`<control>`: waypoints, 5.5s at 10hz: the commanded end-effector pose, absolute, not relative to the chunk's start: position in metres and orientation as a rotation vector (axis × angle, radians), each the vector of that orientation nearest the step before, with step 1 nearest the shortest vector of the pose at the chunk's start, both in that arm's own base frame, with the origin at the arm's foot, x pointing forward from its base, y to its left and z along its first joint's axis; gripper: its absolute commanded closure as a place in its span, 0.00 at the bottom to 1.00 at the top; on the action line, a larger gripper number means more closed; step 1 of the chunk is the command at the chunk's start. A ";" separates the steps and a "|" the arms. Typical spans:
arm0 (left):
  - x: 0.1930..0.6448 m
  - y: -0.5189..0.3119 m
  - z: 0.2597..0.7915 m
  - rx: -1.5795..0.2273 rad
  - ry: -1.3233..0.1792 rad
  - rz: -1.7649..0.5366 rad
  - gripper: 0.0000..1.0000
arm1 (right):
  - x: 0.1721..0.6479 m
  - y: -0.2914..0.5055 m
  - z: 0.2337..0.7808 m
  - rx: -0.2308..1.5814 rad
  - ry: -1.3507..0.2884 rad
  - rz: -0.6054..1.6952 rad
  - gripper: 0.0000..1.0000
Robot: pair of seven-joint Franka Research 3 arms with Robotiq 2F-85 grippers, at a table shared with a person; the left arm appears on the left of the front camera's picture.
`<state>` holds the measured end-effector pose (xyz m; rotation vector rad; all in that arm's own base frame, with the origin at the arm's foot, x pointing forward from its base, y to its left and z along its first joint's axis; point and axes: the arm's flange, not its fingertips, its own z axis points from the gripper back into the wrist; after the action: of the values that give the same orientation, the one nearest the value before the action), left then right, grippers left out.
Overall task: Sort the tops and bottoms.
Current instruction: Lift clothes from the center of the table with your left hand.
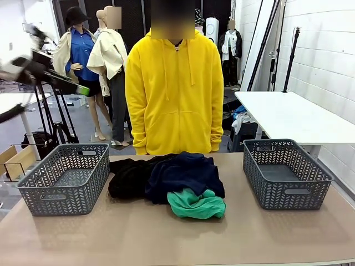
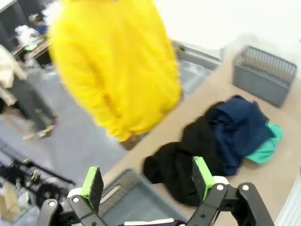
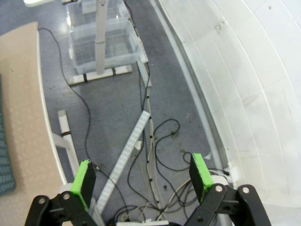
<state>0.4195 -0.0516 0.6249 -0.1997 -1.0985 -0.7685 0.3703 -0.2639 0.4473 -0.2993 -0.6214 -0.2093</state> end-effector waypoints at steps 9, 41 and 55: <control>0.455 -0.150 0.463 -0.137 -0.687 -1.055 0.00 | 0.370 -0.265 0.447 -0.301 -0.615 -0.201 0.00; 0.547 -0.194 0.441 -0.161 -0.547 -1.241 1.00 | 0.370 -0.265 0.447 -0.301 -0.615 -0.201 0.00; 0.427 -0.299 0.835 0.129 -0.962 -1.393 1.00 | 0.370 -0.265 0.447 -0.301 -0.615 -0.201 0.00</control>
<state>0.4306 -0.3000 0.8383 0.1313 -0.9846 -1.3809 0.3703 -0.2639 0.4474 -0.2993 -0.6212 -0.2090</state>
